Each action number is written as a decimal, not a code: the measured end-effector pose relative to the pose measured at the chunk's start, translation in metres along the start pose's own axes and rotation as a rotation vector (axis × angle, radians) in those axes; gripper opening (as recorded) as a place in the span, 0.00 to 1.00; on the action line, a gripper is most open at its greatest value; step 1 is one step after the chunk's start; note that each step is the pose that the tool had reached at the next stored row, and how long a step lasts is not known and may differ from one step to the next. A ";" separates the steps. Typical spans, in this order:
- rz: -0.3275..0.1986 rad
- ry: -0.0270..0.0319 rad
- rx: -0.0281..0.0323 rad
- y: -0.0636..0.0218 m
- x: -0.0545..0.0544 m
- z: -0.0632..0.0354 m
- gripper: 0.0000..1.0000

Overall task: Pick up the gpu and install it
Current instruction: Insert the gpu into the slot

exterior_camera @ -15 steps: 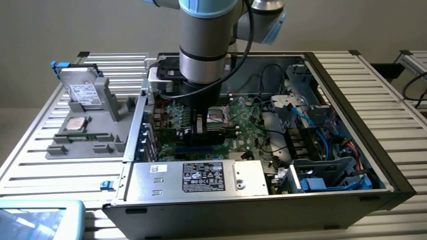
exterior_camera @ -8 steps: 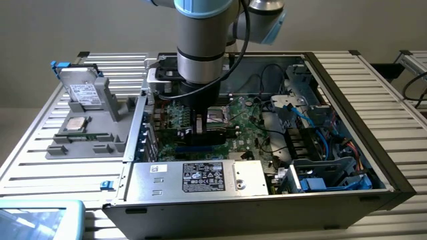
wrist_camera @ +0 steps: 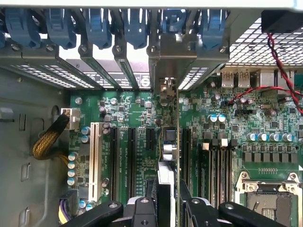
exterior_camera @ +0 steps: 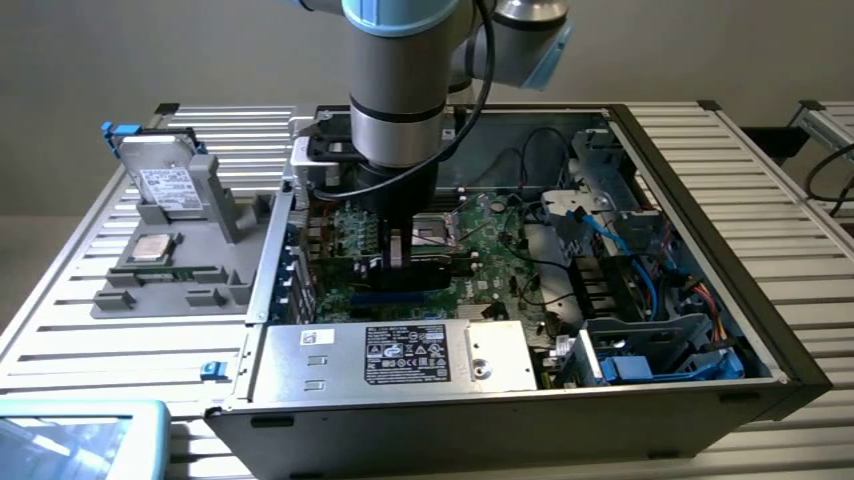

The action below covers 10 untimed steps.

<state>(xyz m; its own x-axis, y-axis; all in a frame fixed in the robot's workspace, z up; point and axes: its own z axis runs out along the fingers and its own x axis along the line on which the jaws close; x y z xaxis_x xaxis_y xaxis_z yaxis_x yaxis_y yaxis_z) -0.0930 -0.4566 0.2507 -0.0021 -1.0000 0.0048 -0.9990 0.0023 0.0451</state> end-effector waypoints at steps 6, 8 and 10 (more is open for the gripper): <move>0.013 -0.0005 0.0010 0.0014 0.000 0.0001 0.28; 0.016 -0.0007 0.0011 0.0016 0.000 0.0001 0.28; 0.017 -0.0006 0.0012 0.0023 0.000 0.0000 0.28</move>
<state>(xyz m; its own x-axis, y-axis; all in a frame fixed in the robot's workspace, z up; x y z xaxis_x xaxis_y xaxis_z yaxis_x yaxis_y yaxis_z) -0.0952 -0.4563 0.2508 -0.0186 -0.9998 0.0049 -0.9989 0.0188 0.0438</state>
